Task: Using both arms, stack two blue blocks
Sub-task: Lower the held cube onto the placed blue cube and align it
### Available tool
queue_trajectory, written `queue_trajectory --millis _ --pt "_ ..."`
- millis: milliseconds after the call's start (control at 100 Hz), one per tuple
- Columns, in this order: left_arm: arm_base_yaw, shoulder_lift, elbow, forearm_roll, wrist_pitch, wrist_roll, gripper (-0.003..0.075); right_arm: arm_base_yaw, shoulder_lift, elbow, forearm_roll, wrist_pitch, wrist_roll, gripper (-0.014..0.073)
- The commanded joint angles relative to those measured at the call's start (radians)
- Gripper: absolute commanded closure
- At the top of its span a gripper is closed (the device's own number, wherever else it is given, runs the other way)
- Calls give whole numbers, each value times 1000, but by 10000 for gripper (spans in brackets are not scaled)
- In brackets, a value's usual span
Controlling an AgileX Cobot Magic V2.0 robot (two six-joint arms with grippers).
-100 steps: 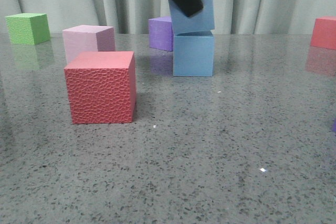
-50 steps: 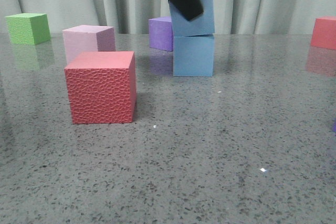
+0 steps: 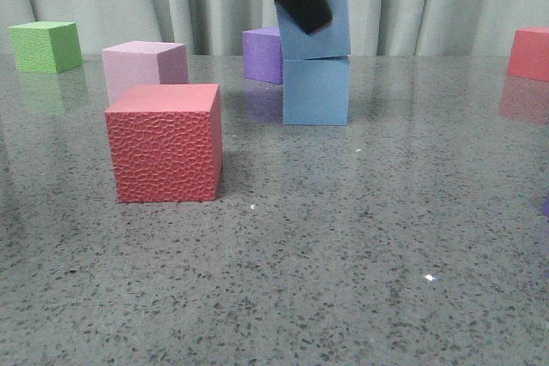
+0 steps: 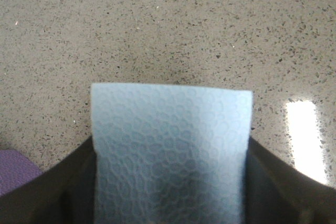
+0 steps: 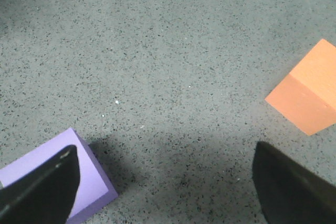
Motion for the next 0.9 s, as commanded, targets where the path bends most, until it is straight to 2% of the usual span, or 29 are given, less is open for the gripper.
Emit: queue_trajectory --millis 0,200,380,680,890 --pt "-7 -54 -28 -33 -26 1 449 -6 -4 -25 -24 -61 -7 -61" --pt "-7 -54 -28 -33 -28 1 310 -6 -4 -25 -24 -61 -7 -61" --pt "-7 -54 -28 -33 -32 2 265 -6 -4 -25 -24 -61 -7 -61" --pt "-7 -54 -28 -33 -61 2 145 -6 -4 -25 -24 -54 -7 -61" --pt "-7 -54 -34 -33 -69 2 126 -6 -4 -25 -24 -54 -7 -61"
